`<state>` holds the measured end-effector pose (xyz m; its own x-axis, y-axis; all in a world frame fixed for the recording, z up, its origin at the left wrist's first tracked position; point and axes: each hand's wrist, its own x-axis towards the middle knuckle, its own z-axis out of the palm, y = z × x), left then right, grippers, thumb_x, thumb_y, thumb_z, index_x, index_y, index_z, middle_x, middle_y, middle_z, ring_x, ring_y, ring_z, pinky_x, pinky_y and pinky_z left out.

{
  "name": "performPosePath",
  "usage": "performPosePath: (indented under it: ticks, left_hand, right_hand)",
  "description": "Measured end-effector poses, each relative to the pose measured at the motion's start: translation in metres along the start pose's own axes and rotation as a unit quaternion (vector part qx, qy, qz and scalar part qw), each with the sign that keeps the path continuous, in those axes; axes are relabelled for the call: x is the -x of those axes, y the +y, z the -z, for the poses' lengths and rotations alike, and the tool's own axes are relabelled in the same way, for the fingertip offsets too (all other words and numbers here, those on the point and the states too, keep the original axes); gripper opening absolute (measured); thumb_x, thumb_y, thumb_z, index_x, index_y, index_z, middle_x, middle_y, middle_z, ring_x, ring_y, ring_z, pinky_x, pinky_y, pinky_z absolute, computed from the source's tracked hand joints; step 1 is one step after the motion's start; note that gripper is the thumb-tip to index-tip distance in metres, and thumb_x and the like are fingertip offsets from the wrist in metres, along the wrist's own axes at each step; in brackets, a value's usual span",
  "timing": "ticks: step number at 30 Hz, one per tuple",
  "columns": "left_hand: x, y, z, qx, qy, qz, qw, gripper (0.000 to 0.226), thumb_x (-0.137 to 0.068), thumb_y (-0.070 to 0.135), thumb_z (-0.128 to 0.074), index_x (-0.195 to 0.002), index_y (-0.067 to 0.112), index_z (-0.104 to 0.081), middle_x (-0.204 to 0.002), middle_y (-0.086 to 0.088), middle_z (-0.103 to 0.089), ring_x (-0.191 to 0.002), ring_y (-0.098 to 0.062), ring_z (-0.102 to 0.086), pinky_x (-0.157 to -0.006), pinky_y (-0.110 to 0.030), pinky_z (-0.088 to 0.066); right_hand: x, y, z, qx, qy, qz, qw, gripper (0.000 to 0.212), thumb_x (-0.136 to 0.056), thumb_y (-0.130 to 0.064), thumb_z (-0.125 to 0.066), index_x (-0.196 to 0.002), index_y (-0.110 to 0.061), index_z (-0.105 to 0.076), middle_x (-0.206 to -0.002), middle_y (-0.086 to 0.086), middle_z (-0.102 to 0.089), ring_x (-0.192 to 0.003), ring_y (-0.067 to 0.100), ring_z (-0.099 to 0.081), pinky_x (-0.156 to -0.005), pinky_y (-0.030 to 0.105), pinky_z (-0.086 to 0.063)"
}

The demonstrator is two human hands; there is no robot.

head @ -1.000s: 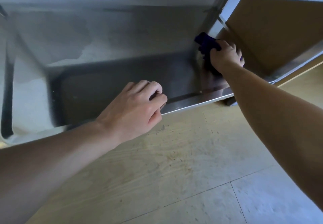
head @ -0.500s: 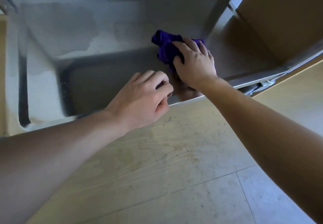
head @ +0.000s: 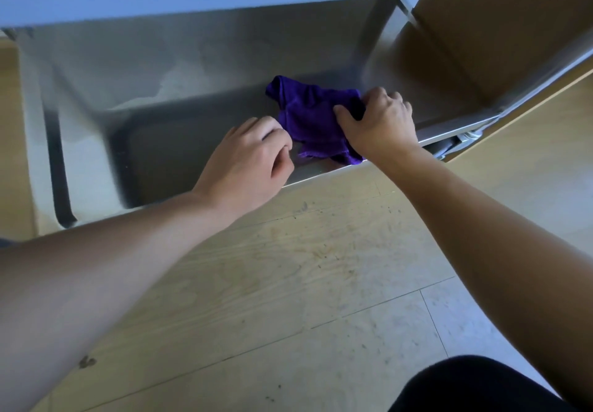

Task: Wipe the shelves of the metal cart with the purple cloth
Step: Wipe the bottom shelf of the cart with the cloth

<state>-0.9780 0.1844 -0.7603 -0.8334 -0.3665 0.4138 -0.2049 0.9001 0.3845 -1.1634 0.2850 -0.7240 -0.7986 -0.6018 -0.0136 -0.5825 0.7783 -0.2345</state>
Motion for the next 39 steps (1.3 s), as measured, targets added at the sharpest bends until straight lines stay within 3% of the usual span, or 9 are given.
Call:
performPosePath:
  ticks: [8,12,14,21,24,28,31,35,39]
  left_hand:
    - [-0.014,0.002,0.002,0.014,0.021,0.116,0.993,0.022,-0.096,0.018,-0.046,-0.111,0.005,-0.056,-0.111,-0.012,-0.058,-0.103,-0.027,-0.053,-0.086,-0.031,-0.041]
    - [-0.02,0.003,0.005,0.025,-0.008,0.179,0.983,0.036,-0.1,0.026,-0.044,-0.13,0.007,-0.05,-0.123,-0.015,-0.057,-0.115,-0.032,-0.049,-0.097,-0.036,-0.037]
    - [-0.023,0.007,0.008,0.057,-0.028,0.202,0.977,0.038,-0.1,0.028,-0.045,-0.134,0.011,-0.049,-0.127,-0.014,-0.057,-0.119,-0.032,-0.048,-0.1,-0.036,-0.036]
    - [-0.019,0.016,0.017,0.163,-0.047,0.233,0.958,0.029,-0.092,0.016,-0.056,-0.12,0.017,-0.052,-0.114,-0.003,-0.061,-0.103,-0.022,-0.056,-0.086,-0.03,-0.042]
    - [-0.019,0.017,0.022,0.197,-0.04,0.221,0.954,0.027,-0.089,0.012,-0.054,-0.115,0.02,-0.053,-0.109,0.001,-0.059,-0.095,-0.016,-0.056,-0.083,-0.028,-0.044]
    - [-0.016,0.018,0.032,0.268,-0.048,0.236,0.933,0.028,-0.085,0.007,-0.056,-0.11,0.021,-0.056,-0.087,0.018,-0.054,-0.073,0.001,-0.05,-0.068,-0.01,-0.038]
    - [-0.014,0.017,0.037,0.335,-0.056,0.271,0.901,0.034,-0.08,0.011,-0.063,-0.109,0.028,-0.056,-0.099,0.007,-0.064,-0.082,-0.013,-0.063,-0.076,-0.03,-0.055]
    - [-0.015,0.017,0.044,0.373,-0.088,0.321,0.866,0.041,-0.077,0.01,-0.074,-0.111,0.026,-0.058,-0.096,-0.009,-0.07,-0.086,-0.028,-0.07,-0.077,-0.046,-0.059]
    - [-0.014,0.02,0.048,0.312,-0.121,0.265,0.904,0.026,-0.078,0.011,-0.073,-0.101,0.022,-0.065,-0.096,-0.002,-0.07,-0.085,-0.025,-0.066,-0.081,-0.042,-0.057]
  right_hand:
    - [0.019,-0.004,0.009,-0.109,-0.014,0.089,0.99,0.033,-0.091,-0.032,-0.063,-0.116,-0.011,-0.059,-0.104,0.004,-0.054,-0.102,0.025,-0.055,-0.097,0.04,-0.044]
    - [0.031,-0.012,0.009,-0.154,-0.043,0.095,0.983,0.027,-0.087,-0.024,-0.066,-0.109,-0.011,-0.056,-0.104,0.001,-0.05,-0.091,0.015,-0.048,-0.069,0.01,-0.036]
    - [0.038,-0.016,0.007,-0.189,-0.048,0.102,0.975,0.024,-0.085,-0.02,-0.067,-0.104,-0.012,-0.054,-0.103,0.0,-0.052,-0.091,0.014,-0.047,-0.065,0.007,-0.036]
    - [0.053,-0.019,0.016,-0.382,-0.106,0.003,0.918,0.062,-0.076,-0.014,-0.08,-0.128,-0.019,-0.047,-0.088,-0.004,-0.06,-0.082,0.011,-0.062,-0.078,0.034,-0.058]
    - [0.052,-0.013,0.021,-0.391,-0.138,-0.027,0.909,0.06,-0.073,-0.022,-0.086,-0.12,-0.02,-0.049,-0.097,0.006,-0.07,-0.089,0.019,-0.07,-0.08,0.045,-0.06]
    - [0.06,-0.008,0.025,-0.404,-0.156,-0.008,0.901,0.055,-0.077,-0.021,-0.084,-0.118,-0.017,-0.048,-0.099,0.014,-0.072,-0.085,0.024,-0.072,-0.077,0.048,-0.06]
    - [0.069,-0.005,0.027,-0.432,-0.153,0.005,0.889,0.052,-0.083,-0.02,-0.078,-0.123,-0.015,-0.045,-0.099,0.008,-0.071,-0.085,0.018,-0.072,-0.073,0.041,-0.062]
    - [0.077,0.001,0.026,-0.456,-0.125,0.001,0.881,0.055,-0.085,-0.019,-0.076,-0.122,-0.011,-0.037,-0.097,0.004,-0.068,-0.09,0.026,-0.071,-0.071,0.045,-0.062]
    - [0.083,0.007,0.022,-0.413,-0.109,0.023,0.904,0.043,-0.082,-0.021,-0.079,-0.101,-0.007,-0.044,-0.096,0.014,-0.066,-0.093,0.028,-0.067,-0.074,0.048,-0.059]
